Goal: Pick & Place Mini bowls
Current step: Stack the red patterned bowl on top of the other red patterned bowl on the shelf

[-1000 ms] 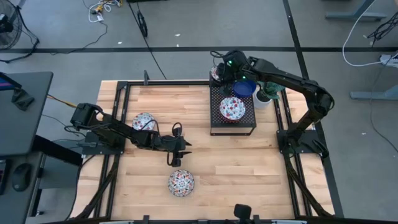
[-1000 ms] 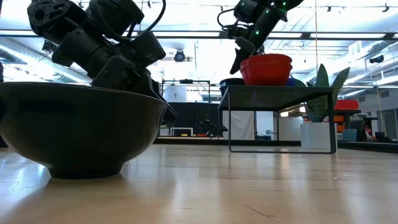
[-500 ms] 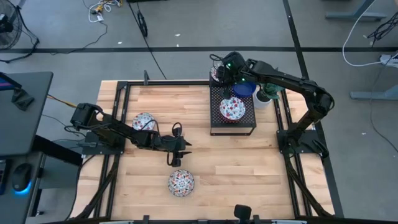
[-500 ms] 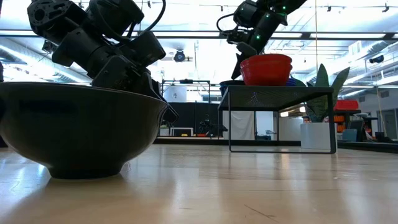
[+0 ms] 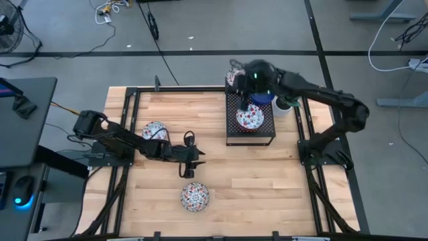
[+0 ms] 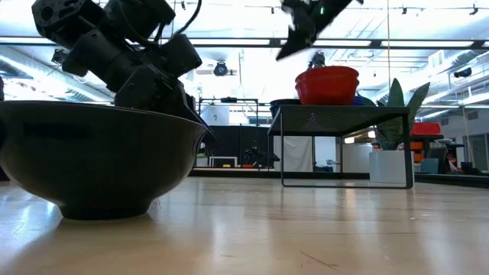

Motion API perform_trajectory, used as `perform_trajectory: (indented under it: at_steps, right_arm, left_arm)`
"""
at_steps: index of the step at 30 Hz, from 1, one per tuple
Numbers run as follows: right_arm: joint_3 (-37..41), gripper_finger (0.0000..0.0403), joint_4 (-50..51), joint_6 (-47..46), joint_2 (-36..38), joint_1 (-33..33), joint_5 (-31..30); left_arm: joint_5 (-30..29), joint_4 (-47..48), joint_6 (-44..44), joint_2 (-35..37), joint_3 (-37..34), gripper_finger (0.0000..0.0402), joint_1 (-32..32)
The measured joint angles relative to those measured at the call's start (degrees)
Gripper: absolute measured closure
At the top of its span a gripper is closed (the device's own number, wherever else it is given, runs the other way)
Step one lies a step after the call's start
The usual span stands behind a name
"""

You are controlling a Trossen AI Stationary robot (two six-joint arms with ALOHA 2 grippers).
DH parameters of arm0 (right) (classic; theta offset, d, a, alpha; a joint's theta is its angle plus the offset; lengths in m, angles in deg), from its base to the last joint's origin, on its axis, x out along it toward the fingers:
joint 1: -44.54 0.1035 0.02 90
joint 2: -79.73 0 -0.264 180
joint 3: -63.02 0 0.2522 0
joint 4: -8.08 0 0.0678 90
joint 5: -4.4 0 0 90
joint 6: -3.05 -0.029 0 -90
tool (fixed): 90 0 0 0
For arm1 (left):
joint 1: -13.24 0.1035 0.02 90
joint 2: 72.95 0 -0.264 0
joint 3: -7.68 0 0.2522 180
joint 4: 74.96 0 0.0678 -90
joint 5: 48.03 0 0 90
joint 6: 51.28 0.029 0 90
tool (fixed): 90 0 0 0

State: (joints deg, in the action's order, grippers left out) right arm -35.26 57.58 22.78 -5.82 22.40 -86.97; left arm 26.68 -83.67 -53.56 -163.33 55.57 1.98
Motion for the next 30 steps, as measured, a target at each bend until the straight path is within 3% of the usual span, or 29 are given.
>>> perform_trajectory:
  at_steps: [4,8,11,15,18,22,25,30]
  right_arm:
    - [5.03,0.0402,-5.19,-1.08,3.44,11.64,-0.09]
    - [15.68,0.0402,-16.26,-2.65,6.44,23.47,-1.03]
    - [24.31,0.0402,-27.09,-4.96,7.58,31.07,-1.11]
    - [35.04,0.0402,-42.46,-8.84,6.8,38.52,-1.12]
    - [43.02,0.0403,-55.98,-12.15,5.37,41.93,-1.13]
    - [50.71,0.0403,-70.07,-14.7,3.69,43.52,-2.06]
    - [53.88,0.0403,-75.58,-14.83,3.21,43.32,-6.27]
    - [54.81,0.0401,-76.55,-16.42,3.21,42.84,-10.05]
  left_arm:
    - [-8.05,8.52,1.56,7.09,-0.02,0.0234,-1.68]
    - [-17.46,17.52,3.5,17.38,-0.02,0.0234,-5.63]
    - [-19.88,24.02,4.87,25.15,-0.02,0.0234,-8.52]
    - [-18.76,33.56,0.68,34.56,0.26,0.0234,-11.54]
    - [-15.05,50.49,-7.43,39.47,3.95,0.0234,-12.45]
    - [-12.02,71.3,-21.54,40.59,7.68,0.0234,-12.31]
    - [-8.97,75.98,-26.27,40.31,6.62,0.0234,-12.38]
    - [-4.37,80.69,-32.94,39.78,2.18,0.0234,-11.4]
